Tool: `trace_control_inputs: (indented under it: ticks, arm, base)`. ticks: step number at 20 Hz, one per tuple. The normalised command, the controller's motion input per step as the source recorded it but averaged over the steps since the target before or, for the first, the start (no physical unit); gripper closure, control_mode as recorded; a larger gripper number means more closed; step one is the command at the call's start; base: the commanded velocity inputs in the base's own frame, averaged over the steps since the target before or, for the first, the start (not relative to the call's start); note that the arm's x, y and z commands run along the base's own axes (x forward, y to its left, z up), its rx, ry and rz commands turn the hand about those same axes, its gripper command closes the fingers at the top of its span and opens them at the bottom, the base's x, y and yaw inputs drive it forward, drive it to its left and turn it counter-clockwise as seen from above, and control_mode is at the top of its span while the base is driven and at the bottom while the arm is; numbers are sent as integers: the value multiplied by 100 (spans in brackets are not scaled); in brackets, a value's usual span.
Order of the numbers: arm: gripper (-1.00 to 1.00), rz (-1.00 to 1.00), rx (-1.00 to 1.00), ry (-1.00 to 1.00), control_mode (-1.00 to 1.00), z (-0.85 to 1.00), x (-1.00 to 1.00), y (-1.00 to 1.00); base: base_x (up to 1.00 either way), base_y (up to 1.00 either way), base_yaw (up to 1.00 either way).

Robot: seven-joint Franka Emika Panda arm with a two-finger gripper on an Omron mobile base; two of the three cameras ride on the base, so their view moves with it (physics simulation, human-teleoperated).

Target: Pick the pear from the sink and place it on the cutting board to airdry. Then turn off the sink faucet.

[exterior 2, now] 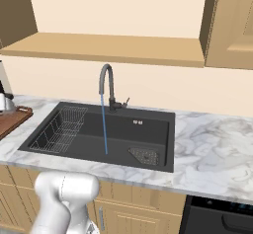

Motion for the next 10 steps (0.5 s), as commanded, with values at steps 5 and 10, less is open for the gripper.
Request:
trace_control_inputs:
  ticks: [5, 10]
  arm:
    - [100, 6, 0, 3, -100, -8, 33, 58]
    - [100, 2, -1, 0, -100, -13, 25, 43]
  base:
    - [0, 0, 0]
    - [0, 0, 0]
